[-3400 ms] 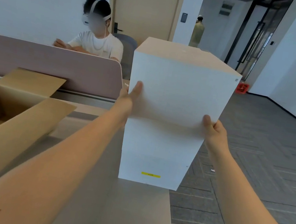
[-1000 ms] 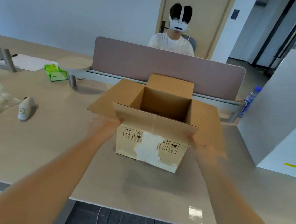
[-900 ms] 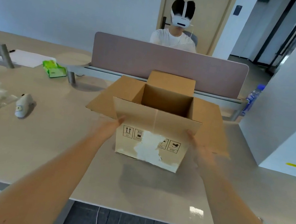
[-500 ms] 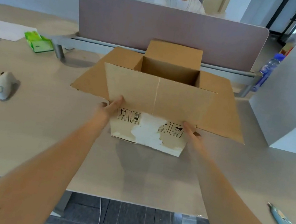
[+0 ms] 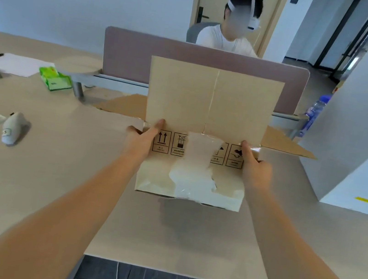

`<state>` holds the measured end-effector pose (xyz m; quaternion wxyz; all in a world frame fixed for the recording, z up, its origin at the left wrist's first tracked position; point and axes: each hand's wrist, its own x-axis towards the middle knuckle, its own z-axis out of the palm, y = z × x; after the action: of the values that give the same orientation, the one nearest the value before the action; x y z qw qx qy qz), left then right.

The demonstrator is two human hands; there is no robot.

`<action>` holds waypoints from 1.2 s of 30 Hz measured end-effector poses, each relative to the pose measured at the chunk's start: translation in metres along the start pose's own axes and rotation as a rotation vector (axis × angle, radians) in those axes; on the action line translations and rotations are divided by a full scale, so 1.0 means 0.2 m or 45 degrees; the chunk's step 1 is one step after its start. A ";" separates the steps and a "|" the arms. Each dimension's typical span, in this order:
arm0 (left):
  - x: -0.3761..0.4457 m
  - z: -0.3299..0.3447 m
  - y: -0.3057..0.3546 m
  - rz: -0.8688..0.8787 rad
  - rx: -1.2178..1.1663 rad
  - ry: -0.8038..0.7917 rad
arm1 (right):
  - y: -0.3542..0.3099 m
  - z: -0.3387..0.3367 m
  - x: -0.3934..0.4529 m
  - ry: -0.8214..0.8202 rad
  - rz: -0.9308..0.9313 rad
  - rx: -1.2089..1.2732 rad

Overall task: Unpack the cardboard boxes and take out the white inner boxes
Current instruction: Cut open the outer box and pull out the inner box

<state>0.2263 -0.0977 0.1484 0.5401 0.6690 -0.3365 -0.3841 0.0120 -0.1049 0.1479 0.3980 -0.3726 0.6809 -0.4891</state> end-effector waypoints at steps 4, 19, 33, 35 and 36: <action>-0.04 -0.03 0.19 0.139 0.101 -0.004 | -0.20 -0.07 -0.02 0.000 -0.134 -0.100; -0.11 -0.11 0.39 0.177 0.107 -0.444 | -0.46 -0.28 -0.03 -0.436 -0.378 -0.142; -0.14 -0.08 0.04 0.021 0.145 -0.391 | -0.03 -0.24 0.03 -0.454 -0.205 -0.087; -0.12 -0.07 -0.03 -0.058 0.143 -0.373 | 0.04 -0.22 0.05 -0.486 -0.131 -0.085; -0.11 -0.06 -0.06 -0.099 0.132 -0.368 | 0.07 -0.21 0.07 -0.507 -0.081 -0.080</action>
<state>0.2262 -0.0705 0.1424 0.4355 0.6461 -0.4041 -0.4792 -0.0322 -0.0981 0.1408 0.4972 -0.4954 0.5916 -0.3967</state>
